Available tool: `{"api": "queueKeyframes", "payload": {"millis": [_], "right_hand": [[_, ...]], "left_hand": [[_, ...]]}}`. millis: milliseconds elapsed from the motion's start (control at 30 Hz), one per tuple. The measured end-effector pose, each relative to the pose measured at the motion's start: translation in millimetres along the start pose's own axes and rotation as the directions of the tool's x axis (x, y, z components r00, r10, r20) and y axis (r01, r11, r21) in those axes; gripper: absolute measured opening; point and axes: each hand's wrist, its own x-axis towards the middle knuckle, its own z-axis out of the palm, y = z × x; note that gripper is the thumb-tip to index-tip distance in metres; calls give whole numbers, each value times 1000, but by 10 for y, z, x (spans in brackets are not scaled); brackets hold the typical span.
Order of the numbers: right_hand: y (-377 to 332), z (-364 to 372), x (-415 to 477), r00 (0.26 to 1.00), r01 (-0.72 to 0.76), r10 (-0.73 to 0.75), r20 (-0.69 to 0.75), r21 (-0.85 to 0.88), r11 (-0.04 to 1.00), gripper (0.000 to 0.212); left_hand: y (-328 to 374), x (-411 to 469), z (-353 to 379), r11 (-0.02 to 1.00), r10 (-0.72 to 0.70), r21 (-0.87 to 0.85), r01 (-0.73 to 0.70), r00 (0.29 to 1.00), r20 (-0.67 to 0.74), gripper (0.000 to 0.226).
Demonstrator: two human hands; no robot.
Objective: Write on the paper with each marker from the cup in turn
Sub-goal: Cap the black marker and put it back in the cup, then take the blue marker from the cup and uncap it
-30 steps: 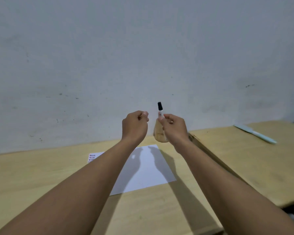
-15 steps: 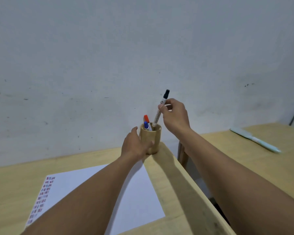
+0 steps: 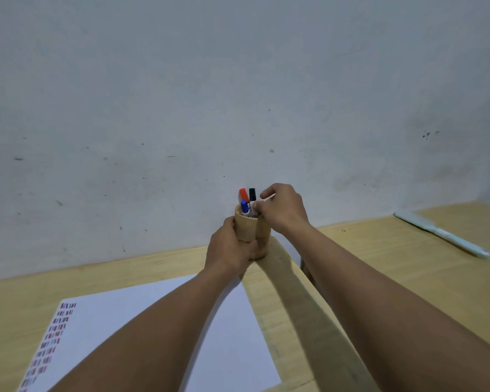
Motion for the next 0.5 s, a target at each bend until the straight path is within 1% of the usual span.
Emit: {"api": "queueKeyframes", "payload": {"millis": [67, 167, 267, 333, 433, 500], "right_hand": [[-8, -3, -57, 999, 35, -34, 18, -10, 999, 12], [-21, 25, -147, 991, 79, -71, 117, -65, 995, 17], [-29, 57, -169, 984, 87, -69, 164, -111, 990, 23], [-29, 73, -154, 984, 106, -86, 158, -120, 987, 26], [-15, 94, -140, 983, 139, -122, 134, -128, 982, 25], [-7, 110, -143, 985, 164, -153, 80, -159, 974, 24]], "left_hand": [[-2, 6, 4, 1000, -16, 1, 16, 1000, 10, 55], [-9, 16, 16, 999, -36, 28, 36, 999, 7, 49], [-6, 1, 20, 999, -48, -8, 48, 999, 4, 51], [0, -6, 15, 999, -47, -21, 47, 999, -3, 53], [2, -18, -4, 999, -45, -3, 45, 999, -10, 48], [-3, -25, -2, 999, -48, -2, 48, 999, -6, 45]]}}
